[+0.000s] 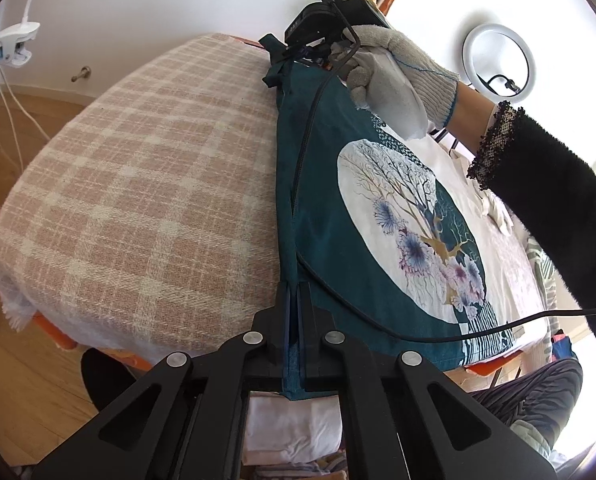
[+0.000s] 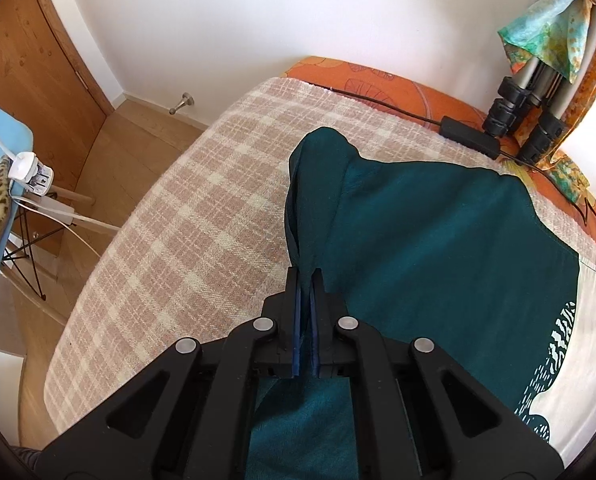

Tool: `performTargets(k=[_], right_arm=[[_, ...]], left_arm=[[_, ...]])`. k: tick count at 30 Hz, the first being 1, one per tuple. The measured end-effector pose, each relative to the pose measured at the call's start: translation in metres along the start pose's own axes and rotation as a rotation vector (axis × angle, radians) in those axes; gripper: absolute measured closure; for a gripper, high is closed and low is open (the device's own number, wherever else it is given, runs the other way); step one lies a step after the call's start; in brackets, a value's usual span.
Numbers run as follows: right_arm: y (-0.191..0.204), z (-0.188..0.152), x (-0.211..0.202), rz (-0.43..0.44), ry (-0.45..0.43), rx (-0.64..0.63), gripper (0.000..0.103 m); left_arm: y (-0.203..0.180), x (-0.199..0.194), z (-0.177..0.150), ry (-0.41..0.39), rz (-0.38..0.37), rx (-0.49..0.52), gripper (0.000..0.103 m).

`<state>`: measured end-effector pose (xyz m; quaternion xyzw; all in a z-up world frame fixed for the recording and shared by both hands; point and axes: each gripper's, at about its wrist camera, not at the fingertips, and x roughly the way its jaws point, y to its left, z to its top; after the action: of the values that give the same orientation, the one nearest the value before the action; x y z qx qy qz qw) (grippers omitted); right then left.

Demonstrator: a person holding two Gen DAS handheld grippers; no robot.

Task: Fold small clothes

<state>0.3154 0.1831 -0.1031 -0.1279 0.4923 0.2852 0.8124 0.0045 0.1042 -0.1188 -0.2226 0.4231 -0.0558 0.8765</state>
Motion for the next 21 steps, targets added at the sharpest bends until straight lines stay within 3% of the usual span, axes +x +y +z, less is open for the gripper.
performTargets(k=[7, 13, 21], right_arm=[[-0.036, -0.002, -0.045, -0.008, -0.057, 0.012, 0.099], [-0.088, -0.016, -0.074, -0.074, -0.069, 0.048, 0.099], [-0.152, -0.046, -0.066, -0.154, -0.032, 0.122, 0.099]], left_arm=[[-0.042, 0.002, 0.005, 0.013, -0.079, 0.09, 0.102], [-0.082, 0.025, 0.003, 0.07, -0.141, 0.163, 0.102], [-0.123, 0.056, -0.009, 0.158, -0.185, 0.25, 0.102]])
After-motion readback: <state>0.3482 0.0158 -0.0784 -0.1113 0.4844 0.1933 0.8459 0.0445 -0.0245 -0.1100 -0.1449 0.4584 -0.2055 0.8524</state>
